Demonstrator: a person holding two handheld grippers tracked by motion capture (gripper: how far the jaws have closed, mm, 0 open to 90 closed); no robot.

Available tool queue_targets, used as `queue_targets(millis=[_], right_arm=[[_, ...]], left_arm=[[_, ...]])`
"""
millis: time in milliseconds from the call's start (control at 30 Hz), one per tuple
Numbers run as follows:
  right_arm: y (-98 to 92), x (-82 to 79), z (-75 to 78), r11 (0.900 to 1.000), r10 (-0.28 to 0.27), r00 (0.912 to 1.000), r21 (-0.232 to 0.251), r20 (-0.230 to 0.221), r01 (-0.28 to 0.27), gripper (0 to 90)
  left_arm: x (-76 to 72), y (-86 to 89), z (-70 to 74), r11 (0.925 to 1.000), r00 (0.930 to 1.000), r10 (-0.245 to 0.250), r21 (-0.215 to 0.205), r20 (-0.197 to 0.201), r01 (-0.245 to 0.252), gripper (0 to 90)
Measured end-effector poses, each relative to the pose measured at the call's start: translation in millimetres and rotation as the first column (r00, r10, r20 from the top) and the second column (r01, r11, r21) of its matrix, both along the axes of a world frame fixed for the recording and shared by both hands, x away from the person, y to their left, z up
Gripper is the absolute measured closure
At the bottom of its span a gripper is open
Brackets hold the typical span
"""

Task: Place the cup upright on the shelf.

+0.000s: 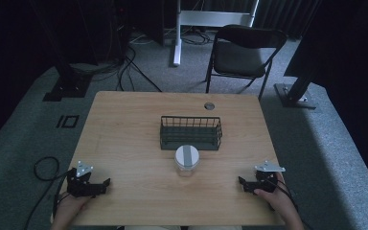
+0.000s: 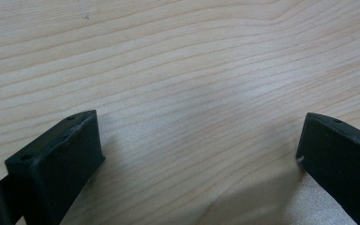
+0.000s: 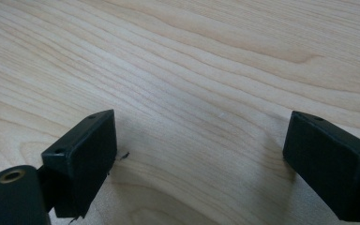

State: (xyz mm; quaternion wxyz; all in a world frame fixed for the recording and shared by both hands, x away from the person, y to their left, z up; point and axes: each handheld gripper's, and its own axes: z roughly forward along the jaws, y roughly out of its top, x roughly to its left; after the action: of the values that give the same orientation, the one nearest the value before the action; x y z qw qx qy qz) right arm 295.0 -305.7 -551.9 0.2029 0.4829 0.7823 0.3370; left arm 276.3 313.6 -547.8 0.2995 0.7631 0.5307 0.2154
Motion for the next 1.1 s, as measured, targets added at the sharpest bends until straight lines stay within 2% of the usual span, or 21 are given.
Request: queue_targets(millis=[1100], right_arm=[[2.1,-0.7,0.2,1.000,0.003,1.0000,-0.008,0.008,-0.003,9.7]], left_arm=[[1.0,1.3,-0.1,1.0000,1.0000,-0.002,0.001,0.000,0.002,0.6]])
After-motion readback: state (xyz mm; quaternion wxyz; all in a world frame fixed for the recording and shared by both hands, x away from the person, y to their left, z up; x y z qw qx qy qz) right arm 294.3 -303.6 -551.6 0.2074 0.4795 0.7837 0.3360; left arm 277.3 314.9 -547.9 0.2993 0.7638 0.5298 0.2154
